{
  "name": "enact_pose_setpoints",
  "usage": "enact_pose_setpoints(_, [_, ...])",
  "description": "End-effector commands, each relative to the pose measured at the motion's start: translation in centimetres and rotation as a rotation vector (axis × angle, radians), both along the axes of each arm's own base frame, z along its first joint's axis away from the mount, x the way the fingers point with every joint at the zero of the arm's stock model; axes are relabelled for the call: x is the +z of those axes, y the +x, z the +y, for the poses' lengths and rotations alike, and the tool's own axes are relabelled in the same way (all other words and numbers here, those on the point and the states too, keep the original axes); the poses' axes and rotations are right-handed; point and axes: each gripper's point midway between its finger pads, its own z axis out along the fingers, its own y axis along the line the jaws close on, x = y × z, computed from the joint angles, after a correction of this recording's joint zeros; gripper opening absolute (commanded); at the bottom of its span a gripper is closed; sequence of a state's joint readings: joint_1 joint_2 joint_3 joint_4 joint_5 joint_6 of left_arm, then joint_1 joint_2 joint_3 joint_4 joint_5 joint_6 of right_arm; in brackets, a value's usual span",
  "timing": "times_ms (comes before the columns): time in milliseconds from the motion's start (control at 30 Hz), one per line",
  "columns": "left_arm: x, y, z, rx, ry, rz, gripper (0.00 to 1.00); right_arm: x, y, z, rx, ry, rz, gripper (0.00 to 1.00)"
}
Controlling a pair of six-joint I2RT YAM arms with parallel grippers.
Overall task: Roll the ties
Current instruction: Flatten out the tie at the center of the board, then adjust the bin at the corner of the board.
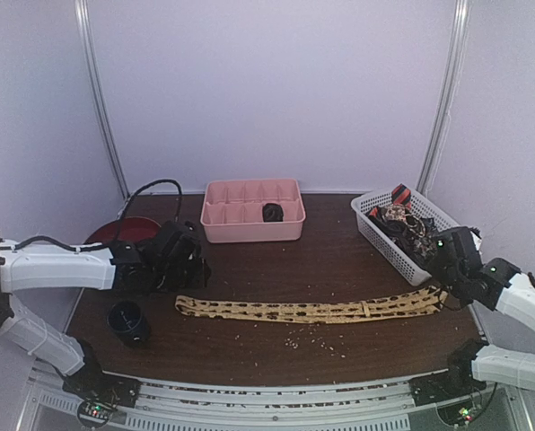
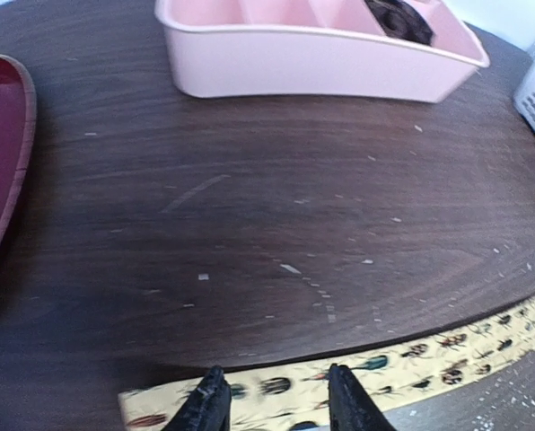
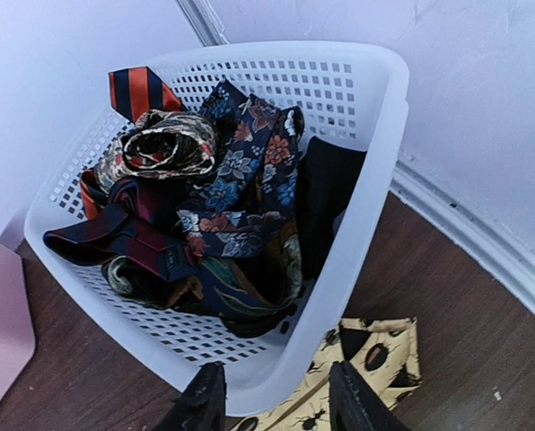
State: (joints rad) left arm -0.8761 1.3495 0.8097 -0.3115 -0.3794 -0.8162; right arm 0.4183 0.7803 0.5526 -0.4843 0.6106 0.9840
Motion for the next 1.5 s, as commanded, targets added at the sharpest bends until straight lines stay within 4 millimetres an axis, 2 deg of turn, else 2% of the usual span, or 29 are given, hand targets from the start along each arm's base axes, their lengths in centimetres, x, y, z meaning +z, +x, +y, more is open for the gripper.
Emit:
enact_pose_setpoints(0, [-0.7, 0.3, -4.5, -0.148, -0.129, 0.02, 0.38, -1.1, 1.3, 3.3, 0.159, 0.114, -0.021, 0.37])
enact_pose_setpoints(67, [-1.8, 0.3, -5.4, -0.168, -0.144, 0.04, 0.37, -1.8, 2.3, 6.6, 0.324, 0.203, -0.066, 0.31])
enact_pose_setpoints(100, [-2.3, 0.2, -5.7, -0.175, -0.155, 0.05, 0.37, -2.4, 2.4, 7.7, 0.369, 0.242, -0.067, 0.29])
enact_pose_setpoints(267, [-5.2, 0.2, -5.6, -0.144, -0.148, 0.1, 0.34, -5.9, 2.6, 8.7, 0.397, 0.263, -0.006, 0.18])
enact_pose_setpoints(333, [-6.2, 0.2, -4.9, -0.113, -0.134, 0.121, 0.33, -7.3, 2.5, 7.1, 0.32, 0.2, 0.048, 0.15])
enact_pose_setpoints(433, [-7.3, 0.0, -3.7, -0.072, -0.125, 0.148, 0.31, -9.2, 2.0, 3.4, 0.171, 0.121, 0.119, 0.1])
enact_pose_setpoints(600, [-6.0, -0.1, -2.5, -0.043, -0.135, 0.11, 0.34, -11.0, 1.0, -0.5, 0.016, 0.144, 0.113, 0.03])
enact_pose_setpoints(900, [-3.8, 0.4, -2.0, -0.009, -0.161, 0.061, 0.43, -14.0, 0.2, -2.8, -0.126, 0.229, 0.137, 0.0])
enact_pose_setpoints(1033, [-3.5, 0.6, -0.5, 0.063, -0.141, 0.044, 0.43, -15.7, -0.6, -3.5, -0.179, 0.269, 0.197, 0.0])
enact_pose_setpoints(1133, [-3.4, 0.7, 0.7, 0.128, -0.137, 0.048, 0.42, -15.6, -0.6, -3.6, -0.189, 0.278, 0.203, 0.0])
enact_pose_setpoints(1200, [-3.4, 0.6, 1.3, 0.158, -0.137, 0.056, 0.42, -14.7, -0.2, -3.3, -0.167, 0.287, 0.185, 0.0])
enact_pose_setpoints(1467, [-5.1, 0.1, 3.5, 0.242, -0.097, 0.102, 0.33, -8.3, 1.4, -1.4, -0.035, 0.338, -0.002, 0.0])
